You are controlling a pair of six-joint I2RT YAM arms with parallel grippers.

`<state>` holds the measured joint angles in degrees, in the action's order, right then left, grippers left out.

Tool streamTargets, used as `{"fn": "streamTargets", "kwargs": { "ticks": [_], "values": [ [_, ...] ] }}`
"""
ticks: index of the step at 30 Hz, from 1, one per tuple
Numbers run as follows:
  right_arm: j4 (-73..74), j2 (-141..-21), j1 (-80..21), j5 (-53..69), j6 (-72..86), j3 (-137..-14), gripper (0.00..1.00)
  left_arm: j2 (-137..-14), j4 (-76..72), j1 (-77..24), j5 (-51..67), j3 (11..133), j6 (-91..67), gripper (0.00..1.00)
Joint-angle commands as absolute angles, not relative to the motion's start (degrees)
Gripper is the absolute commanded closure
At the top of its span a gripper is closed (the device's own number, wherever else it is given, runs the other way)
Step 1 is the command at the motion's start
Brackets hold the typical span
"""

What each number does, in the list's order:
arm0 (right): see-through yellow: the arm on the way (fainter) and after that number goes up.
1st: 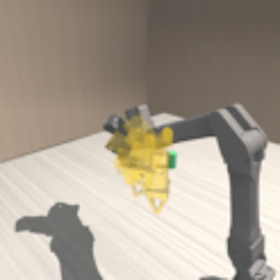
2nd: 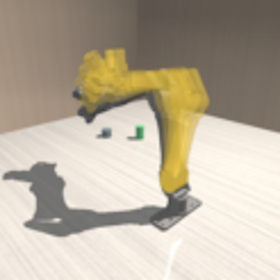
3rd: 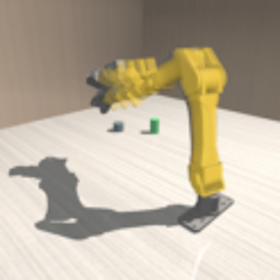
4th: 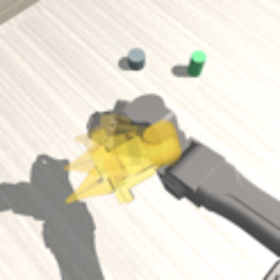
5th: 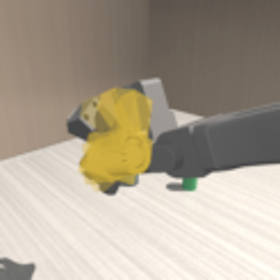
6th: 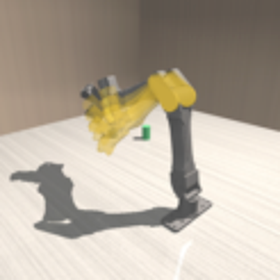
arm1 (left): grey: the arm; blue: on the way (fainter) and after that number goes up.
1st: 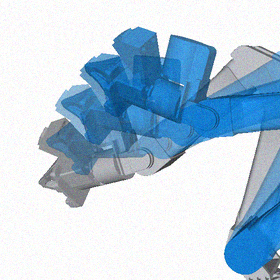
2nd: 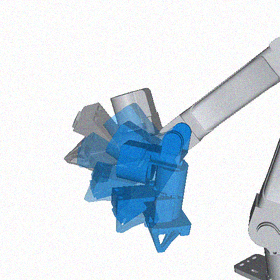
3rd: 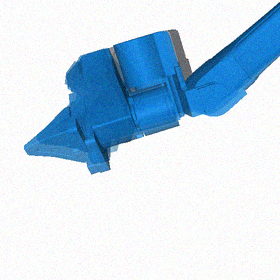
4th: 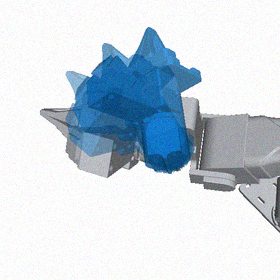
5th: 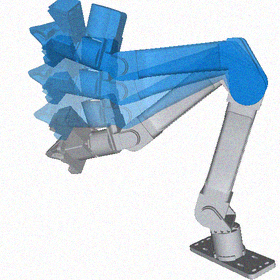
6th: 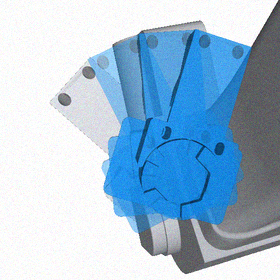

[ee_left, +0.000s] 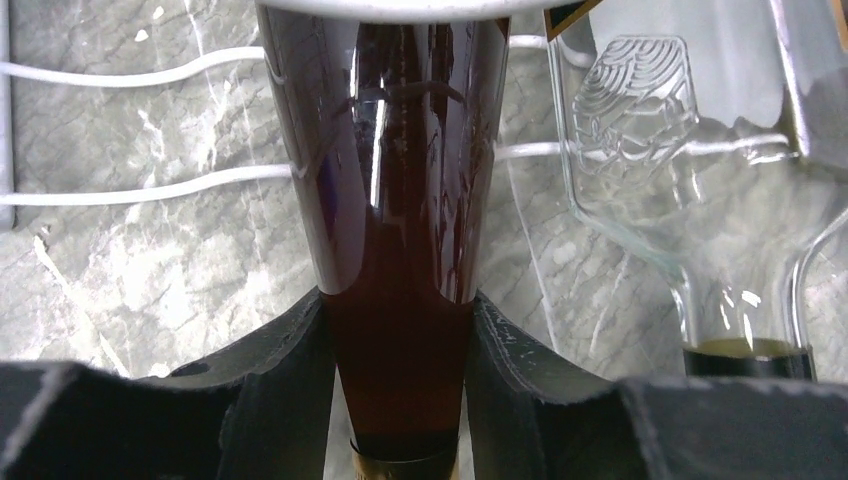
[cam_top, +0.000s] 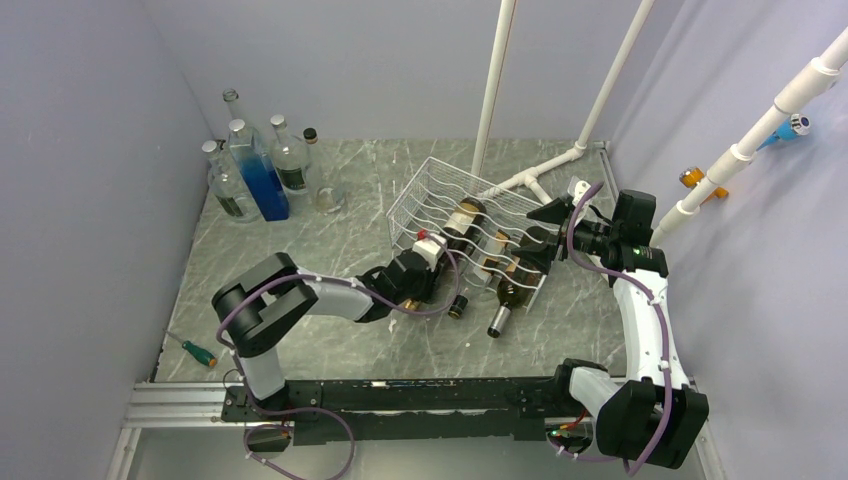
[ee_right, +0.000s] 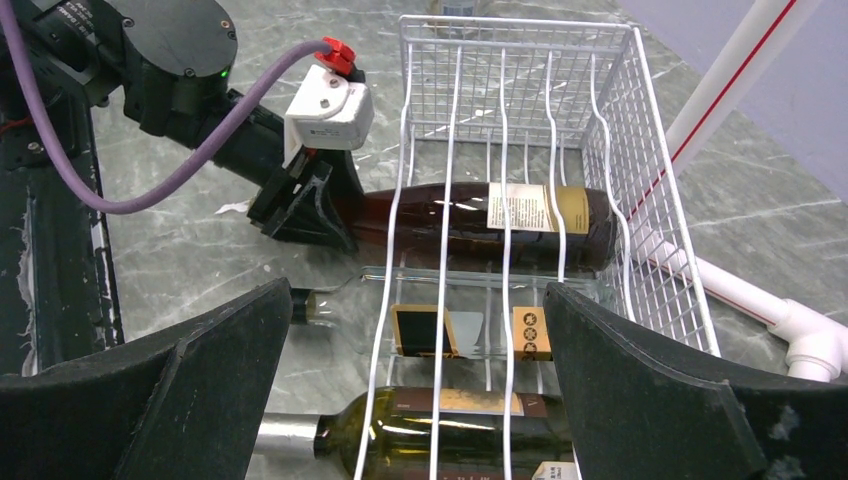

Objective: Take the wine bottle off the wine rack
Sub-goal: Pick up the wine bottle from the wine rack.

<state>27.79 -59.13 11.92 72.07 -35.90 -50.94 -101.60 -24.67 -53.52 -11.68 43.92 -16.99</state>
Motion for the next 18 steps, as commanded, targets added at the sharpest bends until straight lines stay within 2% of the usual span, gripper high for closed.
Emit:
{"fn": "streamTargets", "kwargs": {
  "ticks": [1,18],
  "values": [
    [27.69,-58.67,12.13,73.74,-37.34,-51.5,0.0,-96.65,-22.7,-54.3,-12.12,41.7,-15.84,1.0],
    [27.53,-58.54,12.17,73.65,-37.36,-51.34,0.0,-77.29,-26.74,-54.29,-13.5,28.73,-19.7,1.0]
  ]
}}
